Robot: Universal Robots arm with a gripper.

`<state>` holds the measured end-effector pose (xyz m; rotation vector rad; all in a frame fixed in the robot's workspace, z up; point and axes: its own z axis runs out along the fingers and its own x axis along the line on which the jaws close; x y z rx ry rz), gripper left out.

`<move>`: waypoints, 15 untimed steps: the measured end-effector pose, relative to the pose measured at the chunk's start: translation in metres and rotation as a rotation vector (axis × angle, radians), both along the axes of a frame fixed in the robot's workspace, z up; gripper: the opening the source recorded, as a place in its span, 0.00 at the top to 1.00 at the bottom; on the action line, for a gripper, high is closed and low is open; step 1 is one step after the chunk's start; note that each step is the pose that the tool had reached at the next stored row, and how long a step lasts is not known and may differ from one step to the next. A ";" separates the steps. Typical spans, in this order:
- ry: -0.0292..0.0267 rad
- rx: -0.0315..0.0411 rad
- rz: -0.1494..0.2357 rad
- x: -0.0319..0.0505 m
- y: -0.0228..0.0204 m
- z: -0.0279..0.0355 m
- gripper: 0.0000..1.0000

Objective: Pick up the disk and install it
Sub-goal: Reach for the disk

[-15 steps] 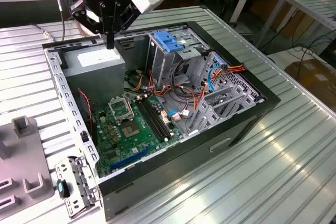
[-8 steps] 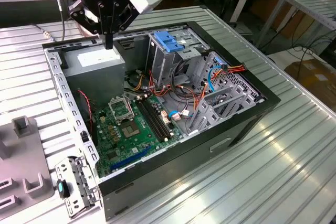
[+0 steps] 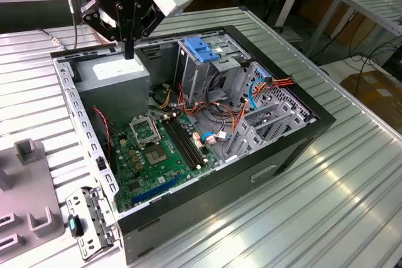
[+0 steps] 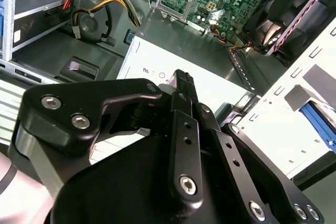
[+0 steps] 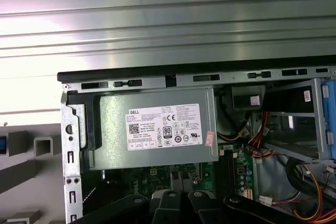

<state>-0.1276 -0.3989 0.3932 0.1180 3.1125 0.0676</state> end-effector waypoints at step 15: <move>0.0000 0.0000 0.000 -0.0072 0.0000 -0.0002 0.89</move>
